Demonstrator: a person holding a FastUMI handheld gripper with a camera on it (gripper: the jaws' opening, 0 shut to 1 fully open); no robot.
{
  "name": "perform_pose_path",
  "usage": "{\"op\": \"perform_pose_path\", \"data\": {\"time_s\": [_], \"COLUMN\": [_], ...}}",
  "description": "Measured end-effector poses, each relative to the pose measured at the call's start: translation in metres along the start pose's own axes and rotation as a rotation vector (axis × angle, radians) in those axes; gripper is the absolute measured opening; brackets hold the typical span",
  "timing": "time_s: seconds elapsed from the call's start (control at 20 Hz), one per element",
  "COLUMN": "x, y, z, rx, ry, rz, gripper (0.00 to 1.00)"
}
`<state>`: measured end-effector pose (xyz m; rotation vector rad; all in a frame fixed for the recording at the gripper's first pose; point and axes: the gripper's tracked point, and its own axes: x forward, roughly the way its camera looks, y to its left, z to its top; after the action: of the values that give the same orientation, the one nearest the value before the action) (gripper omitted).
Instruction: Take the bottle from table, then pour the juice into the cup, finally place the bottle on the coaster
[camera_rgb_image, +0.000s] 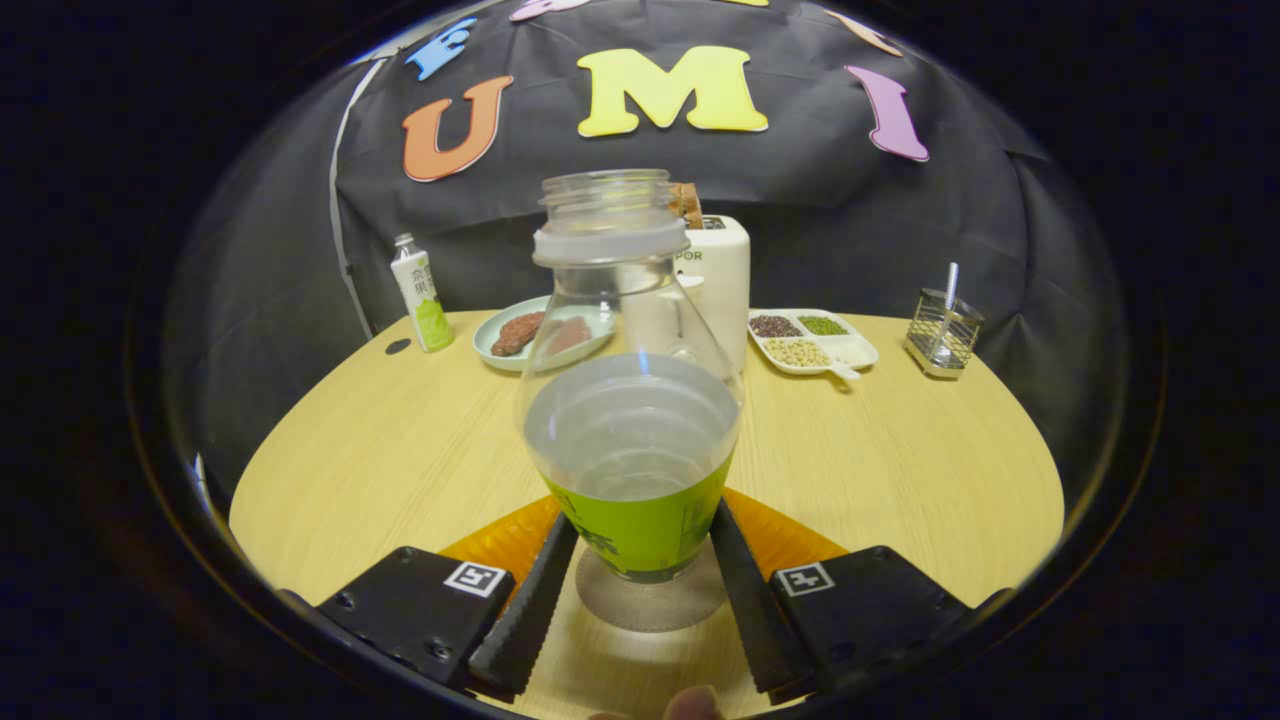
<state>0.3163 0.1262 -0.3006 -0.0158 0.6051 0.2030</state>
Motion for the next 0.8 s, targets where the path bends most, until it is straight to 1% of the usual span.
{"op": "perform_pose_path", "data": {"time_s": [0.35, 0.6, 0.8], "x": [-0.005, -0.0071, -0.0102], "y": [0.0006, -0.0017, -0.0038], "z": [-0.0002, -0.0038, 0.0008], "rx": [-0.006, -0.011, -0.011], "ry": [0.013, 0.021, 0.0], "rz": [0.006, -0.016, -0.028], "gripper": [0.82, 0.83, 0.84]}}
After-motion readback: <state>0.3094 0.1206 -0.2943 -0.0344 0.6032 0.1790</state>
